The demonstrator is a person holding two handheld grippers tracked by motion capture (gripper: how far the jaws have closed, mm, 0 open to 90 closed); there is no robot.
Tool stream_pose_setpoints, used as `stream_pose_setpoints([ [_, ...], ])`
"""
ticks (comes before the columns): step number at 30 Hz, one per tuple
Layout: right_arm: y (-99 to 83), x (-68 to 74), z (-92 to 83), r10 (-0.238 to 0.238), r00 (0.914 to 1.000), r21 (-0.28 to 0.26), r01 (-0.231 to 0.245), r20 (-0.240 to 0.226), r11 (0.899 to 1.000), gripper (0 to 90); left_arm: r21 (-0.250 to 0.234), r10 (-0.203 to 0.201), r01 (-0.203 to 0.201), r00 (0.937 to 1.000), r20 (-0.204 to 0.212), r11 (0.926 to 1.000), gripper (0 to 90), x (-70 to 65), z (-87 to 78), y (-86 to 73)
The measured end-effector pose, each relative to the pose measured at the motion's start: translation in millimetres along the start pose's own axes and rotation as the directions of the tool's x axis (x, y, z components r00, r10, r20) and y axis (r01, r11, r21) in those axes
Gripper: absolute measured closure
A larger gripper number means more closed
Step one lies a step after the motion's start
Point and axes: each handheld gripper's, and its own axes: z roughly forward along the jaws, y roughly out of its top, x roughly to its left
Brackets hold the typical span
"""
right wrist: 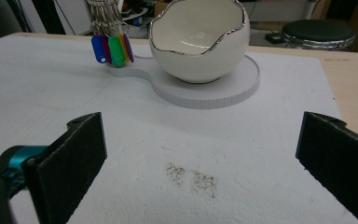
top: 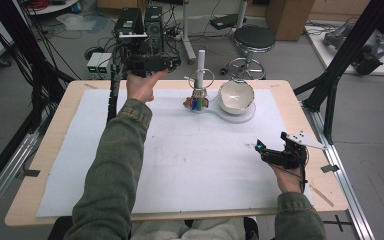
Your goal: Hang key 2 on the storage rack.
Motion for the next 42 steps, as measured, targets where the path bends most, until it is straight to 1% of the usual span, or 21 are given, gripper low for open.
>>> stream_pose_setpoints([
  [3, -0.1, -0.1, 0.2, -0.003, 1.0, 0.002, 0.003, 0.001, 1.0, 0.7, -0.01, -0.002, 0.001, 0.9998, -0.018, 0.9999, 8.4, 6.2, -9.2, -6.1],
  [7, -0.2, -0.1, 0.3, -0.002, 1.0, 0.002, 0.002, 0.004, 1.0, 0.7, -0.019, -0.03, 0.03, 0.999, -0.032, 0.9994, 8.4, 17.6, -19.5, -15.5],
  [11, -0.2, 0.3, 0.6, -0.002, 1.0, 0.005, 0.002, 0.002, 1.0, 0.7, -0.026, -0.034, 0.033, 0.9983, -0.048, 0.9991, 8.4, 27.9, -29.0, -24.5],
  [12, -0.3, 0.4, 0.8, -0.001, 1.0, 0.004, 0.001, 0.004, 1.0, 0.7, -0.025, -0.039, 0.038, 0.9981, -0.047, 0.999, 8.4, 30.4, -30.8, -26.8],
  [17, -0.5, 0.3, 0.6, -0.001, 1.0, 0.006, 0.001, 0.007, 1.0, 0.7, -0.028, -0.049, 0.047, 0.9964, -0.069, 0.9985, 8.3, 41.0, -40.1, -36.4],
  [20, -0.6, 0.2, 0.6, 0.0, 0.9999, 0.008, 0.0, 0.01, 1.0, 0.7, -0.041, -0.055, 0.052, 0.995, -0.083, 0.9978, 8.4, 45.8, -47.1, -41.7],
  [25, -0.7, 0.2, 0.8, -0.003, 0.9999, 0.01, 0.003, 0.012, 1.0, 0.7, -0.038, -0.061, 0.057, 0.9927, -0.104, 0.9977, 8.4, 54.5, -57.8, -50.4],
  [28, -0.7, 0.1, 1.4, -0.009, 0.9999, 0.009, 0.009, 0.013, 1.0, 0.7, -0.048, -0.069, 0.064, 0.991, -0.114, 0.9968, 8.4, 58.5, -63.6, -55.3],
  [30, -0.7, 0.2, 1.6, -0.011, 0.9998, 0.009, 0.01, 0.014, 1.0, 0.7, -0.044, -0.067, 0.062, 0.99, -0.124, 0.9971, 8.4, 60.3, -66.9, -58.6],
  [33, -0.8, 0.4, 1.6, -0.01, 0.9999, 0.013, 0.01, 0.013, 1.0, 0.7, -0.021, -0.034, 0.032, 0.9871, -0.156, 0.9993, 8.4, 60.2, -70.0, -62.0],
  [38, -1.0, 0.7, 1.4, -0.007, 0.9999, 0.011, 0.007, 0.015, 1.0, 0.7, 0.01, -0.018, 0.02, 0.9861, -0.165, 0.9998, 8.3, 60.7, -72.9, -66.2],
  [42, -1.1, -0.7, 0.6, -0.003, 0.9999, 0.009, 0.003, 0.017, 1.0, 0.7, 0.005, -0.022, 0.023, 0.986, -0.165, 0.9997, 8.3, 60.8, -76.1, -68.8],
])
